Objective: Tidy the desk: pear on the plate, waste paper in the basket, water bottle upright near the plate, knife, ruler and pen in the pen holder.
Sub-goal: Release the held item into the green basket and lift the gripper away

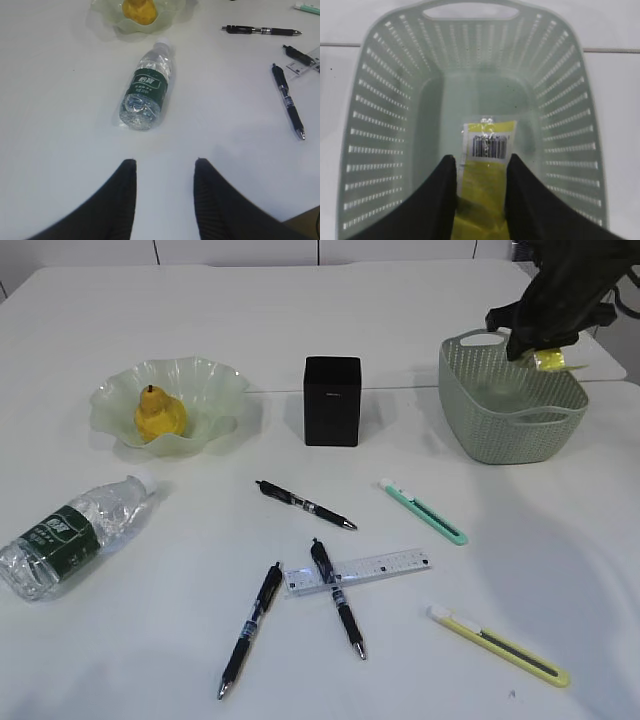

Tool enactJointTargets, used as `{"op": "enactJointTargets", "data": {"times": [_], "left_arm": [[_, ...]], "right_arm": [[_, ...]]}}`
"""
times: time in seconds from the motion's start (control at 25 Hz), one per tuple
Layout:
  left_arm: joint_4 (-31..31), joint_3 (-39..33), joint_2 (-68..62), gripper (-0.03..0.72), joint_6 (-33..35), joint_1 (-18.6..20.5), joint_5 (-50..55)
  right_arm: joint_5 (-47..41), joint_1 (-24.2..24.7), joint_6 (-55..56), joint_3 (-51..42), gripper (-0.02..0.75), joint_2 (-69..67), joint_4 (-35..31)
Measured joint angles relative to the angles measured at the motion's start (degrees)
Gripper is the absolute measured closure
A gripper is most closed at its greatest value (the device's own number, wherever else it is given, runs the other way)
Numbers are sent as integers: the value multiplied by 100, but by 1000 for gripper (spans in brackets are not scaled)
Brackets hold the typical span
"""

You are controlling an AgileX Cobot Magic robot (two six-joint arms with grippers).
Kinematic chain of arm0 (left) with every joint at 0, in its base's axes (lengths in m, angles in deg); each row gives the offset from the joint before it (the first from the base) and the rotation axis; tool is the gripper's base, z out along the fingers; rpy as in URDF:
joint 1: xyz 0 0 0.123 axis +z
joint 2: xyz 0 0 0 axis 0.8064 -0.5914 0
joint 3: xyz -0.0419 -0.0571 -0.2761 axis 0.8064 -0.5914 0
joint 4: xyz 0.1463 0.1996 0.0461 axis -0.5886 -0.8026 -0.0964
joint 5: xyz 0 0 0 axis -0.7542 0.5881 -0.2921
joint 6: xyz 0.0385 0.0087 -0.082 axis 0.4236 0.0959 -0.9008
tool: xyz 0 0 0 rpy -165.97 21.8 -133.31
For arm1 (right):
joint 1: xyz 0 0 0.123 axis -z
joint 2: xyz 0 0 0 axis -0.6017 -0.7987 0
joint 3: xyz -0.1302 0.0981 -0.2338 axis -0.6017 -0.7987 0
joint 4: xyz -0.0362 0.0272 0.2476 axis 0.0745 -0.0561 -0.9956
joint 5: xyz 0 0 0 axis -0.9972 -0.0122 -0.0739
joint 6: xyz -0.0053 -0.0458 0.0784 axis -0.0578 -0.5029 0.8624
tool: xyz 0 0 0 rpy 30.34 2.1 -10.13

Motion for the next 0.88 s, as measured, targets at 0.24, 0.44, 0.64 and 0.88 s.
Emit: {"op": "enactJointTargets", "data": {"times": [0.24,0.44,0.64,0.88], "left_arm": [[-9,0,0,420,0,0,0],[-22,0,0,420,0,0,0],[-26,0,0,420,0,0,0],[-26,0,0,420,0,0,0]], "right_arm": [[0,0,-194,0,468,-33,-22],[10,0,-393,0,373,-33,-144],[35,0,-406,0,288,-33,-147],[-49,0,-354,0,278,-33,-251]]}}
